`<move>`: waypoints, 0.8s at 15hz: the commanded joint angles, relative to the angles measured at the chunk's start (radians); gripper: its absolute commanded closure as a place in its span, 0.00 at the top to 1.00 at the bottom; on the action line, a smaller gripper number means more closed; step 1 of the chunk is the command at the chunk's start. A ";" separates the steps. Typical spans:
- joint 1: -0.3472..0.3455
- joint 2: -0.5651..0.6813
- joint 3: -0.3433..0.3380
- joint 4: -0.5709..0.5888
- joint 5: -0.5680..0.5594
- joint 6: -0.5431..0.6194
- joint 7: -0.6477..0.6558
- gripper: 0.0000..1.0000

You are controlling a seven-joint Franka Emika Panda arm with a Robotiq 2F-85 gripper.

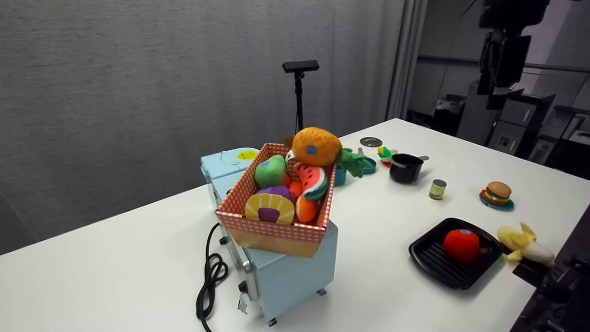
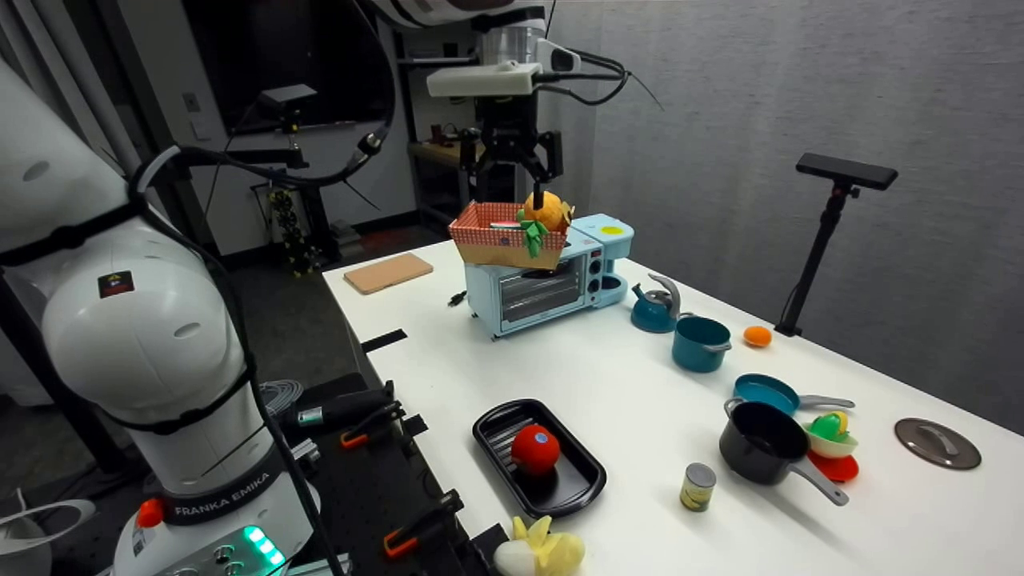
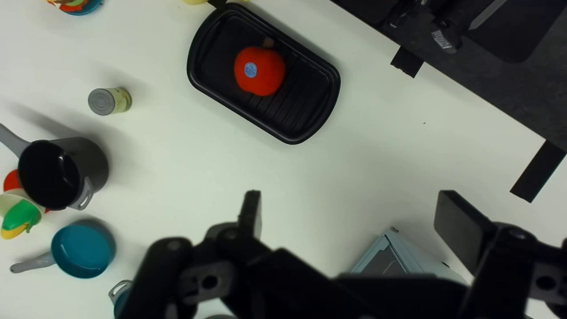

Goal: Remove the pineapple plushie from the box and put it on the table

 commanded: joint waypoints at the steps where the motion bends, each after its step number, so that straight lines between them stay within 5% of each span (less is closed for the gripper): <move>1: -0.003 0.001 0.005 0.003 0.001 -0.002 0.000 1.00; 11: 0.000 0.013 0.015 0.021 -0.096 -0.051 -0.087 1.00; 12: 0.050 0.088 0.090 0.095 -0.072 -0.065 0.003 1.00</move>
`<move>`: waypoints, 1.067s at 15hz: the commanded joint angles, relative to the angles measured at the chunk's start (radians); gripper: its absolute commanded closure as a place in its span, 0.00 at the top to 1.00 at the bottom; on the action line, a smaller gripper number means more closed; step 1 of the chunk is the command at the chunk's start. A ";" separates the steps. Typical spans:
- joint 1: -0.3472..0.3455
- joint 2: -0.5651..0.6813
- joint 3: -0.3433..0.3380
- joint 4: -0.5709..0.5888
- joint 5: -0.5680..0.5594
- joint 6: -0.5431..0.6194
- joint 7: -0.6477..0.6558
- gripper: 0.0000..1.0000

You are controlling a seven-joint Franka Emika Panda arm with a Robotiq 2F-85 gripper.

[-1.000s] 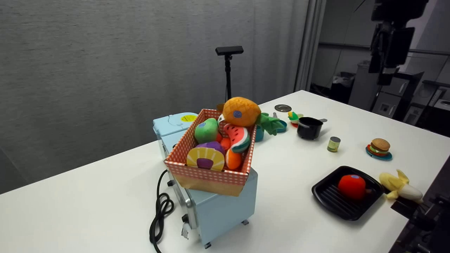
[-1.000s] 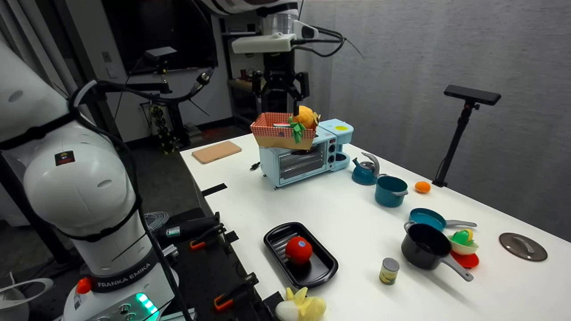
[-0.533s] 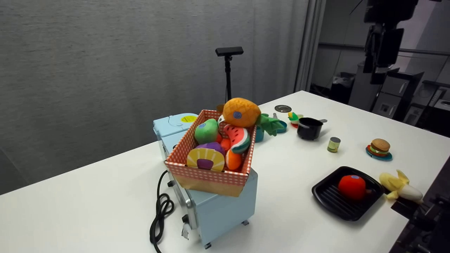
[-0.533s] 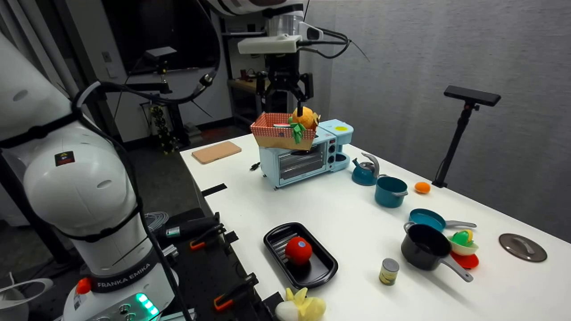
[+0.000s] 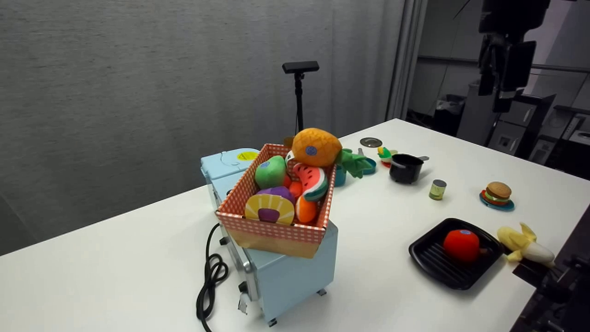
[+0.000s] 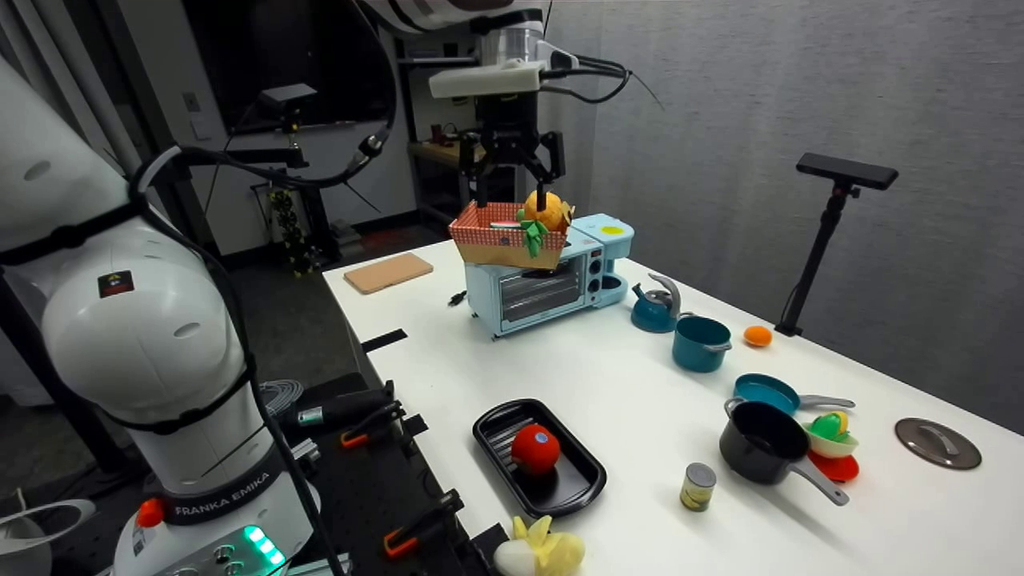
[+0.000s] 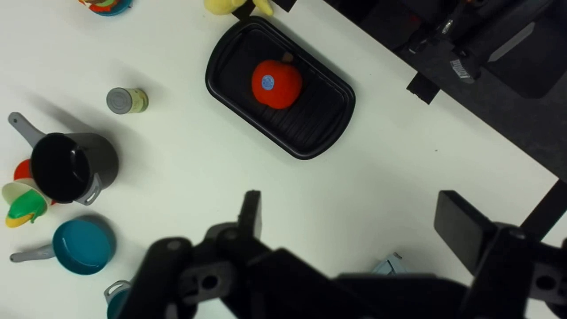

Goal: Remove the pineapple plushie from the box and put it on the table

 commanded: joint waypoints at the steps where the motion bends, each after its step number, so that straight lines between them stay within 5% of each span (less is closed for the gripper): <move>1: 0.057 0.102 0.094 0.112 -0.012 -0.047 0.061 1.00; 7: 0.110 0.292 0.215 0.317 -0.061 -0.099 0.099 1.00; 16: 0.107 0.480 0.214 0.554 -0.099 -0.158 0.037 1.00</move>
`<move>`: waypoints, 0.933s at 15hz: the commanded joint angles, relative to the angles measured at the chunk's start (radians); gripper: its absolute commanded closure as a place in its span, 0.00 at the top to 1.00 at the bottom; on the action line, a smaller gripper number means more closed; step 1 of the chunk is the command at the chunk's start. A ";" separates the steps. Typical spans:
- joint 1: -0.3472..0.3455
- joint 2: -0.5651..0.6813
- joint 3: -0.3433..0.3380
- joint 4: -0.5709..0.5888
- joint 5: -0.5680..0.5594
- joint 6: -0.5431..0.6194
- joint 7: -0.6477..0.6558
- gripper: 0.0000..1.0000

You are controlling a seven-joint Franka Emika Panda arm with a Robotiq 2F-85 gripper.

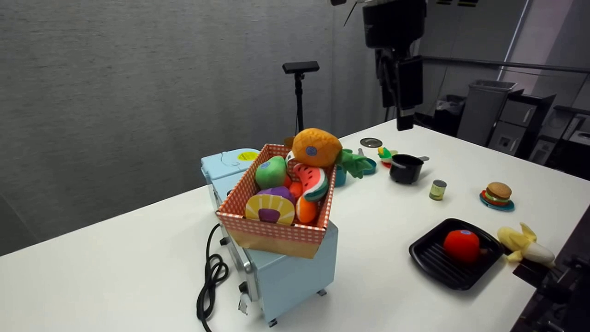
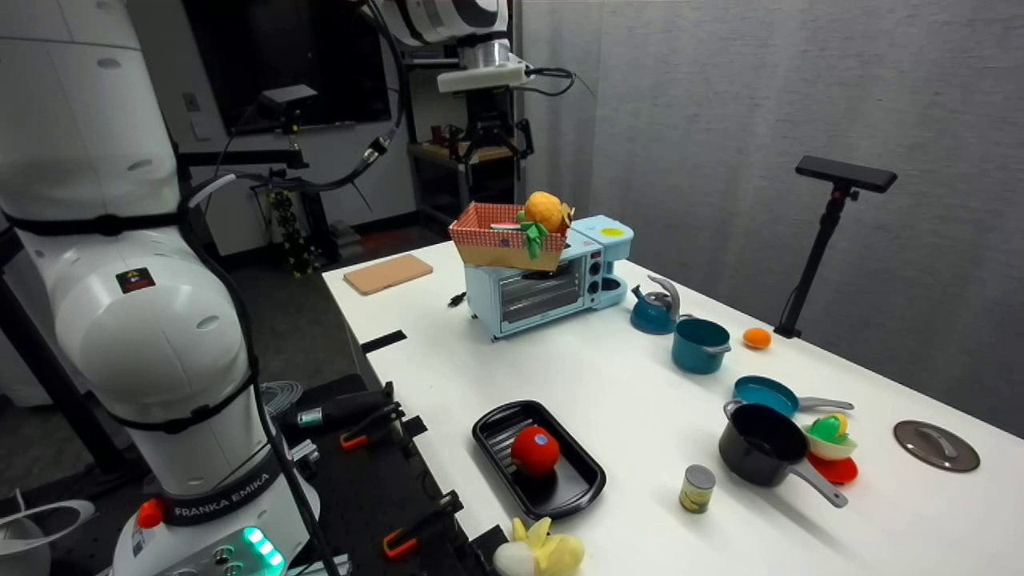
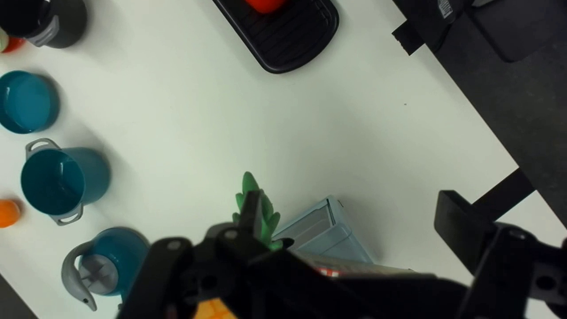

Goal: Remove the pineapple plushie from the box and put it on the table

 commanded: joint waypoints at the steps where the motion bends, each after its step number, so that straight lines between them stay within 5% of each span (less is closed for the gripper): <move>1: 0.001 0.094 -0.008 0.136 -0.026 -0.055 -0.033 1.00; 14: 0.024 0.467 -0.032 0.570 -0.053 -0.158 -0.100 1.00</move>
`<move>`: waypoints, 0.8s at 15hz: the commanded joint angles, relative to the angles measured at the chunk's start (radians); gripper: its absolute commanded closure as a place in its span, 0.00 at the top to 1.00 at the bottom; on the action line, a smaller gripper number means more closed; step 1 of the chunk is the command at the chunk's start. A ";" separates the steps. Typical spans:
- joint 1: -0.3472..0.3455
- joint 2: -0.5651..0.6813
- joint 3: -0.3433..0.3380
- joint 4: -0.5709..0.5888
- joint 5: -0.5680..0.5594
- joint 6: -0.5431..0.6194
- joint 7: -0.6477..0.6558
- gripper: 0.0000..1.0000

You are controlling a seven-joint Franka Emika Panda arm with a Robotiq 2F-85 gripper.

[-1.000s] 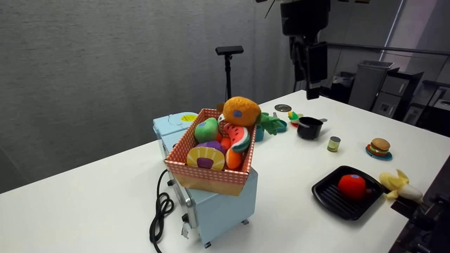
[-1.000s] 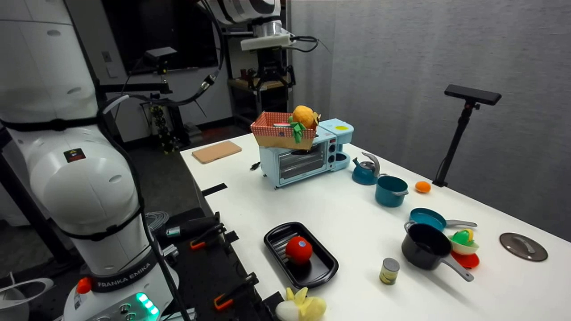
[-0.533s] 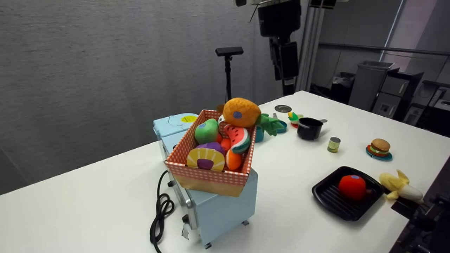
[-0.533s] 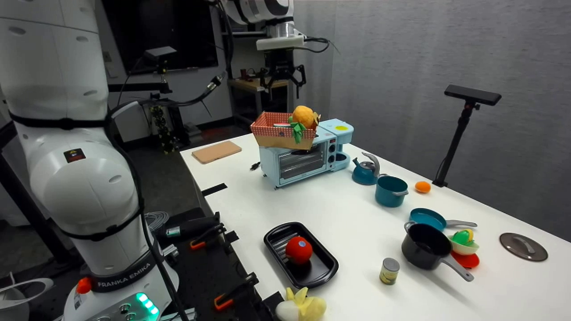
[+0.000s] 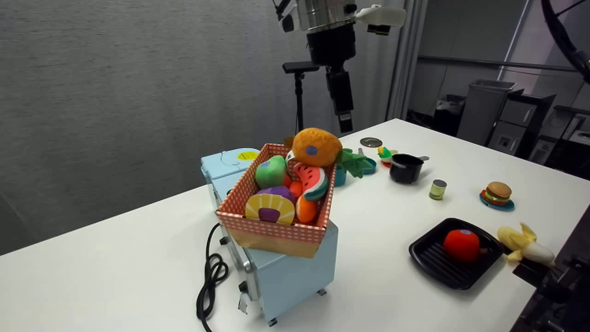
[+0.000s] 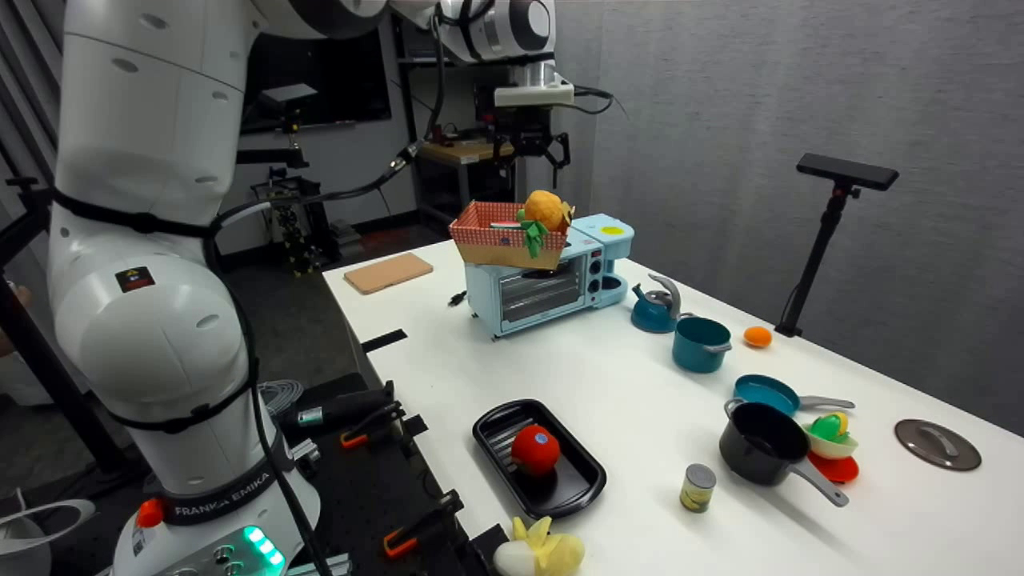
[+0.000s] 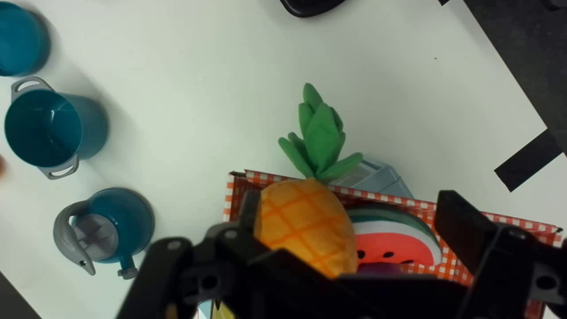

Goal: Remove the pineapple plushie from the box and put it on the table

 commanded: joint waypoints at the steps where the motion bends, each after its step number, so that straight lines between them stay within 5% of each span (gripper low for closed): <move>1: 0.025 0.143 -0.015 0.199 -0.029 -0.098 -0.034 1.00; 9: 0.044 0.337 -0.033 0.439 -0.010 -0.192 -0.059 1.00; 10: 0.044 0.354 -0.036 0.459 -0.008 -0.203 -0.057 0.96; 11: 0.043 0.368 -0.038 0.480 -0.002 -0.213 -0.052 0.72; 12: 0.041 0.379 -0.039 0.500 0.003 -0.223 -0.051 0.71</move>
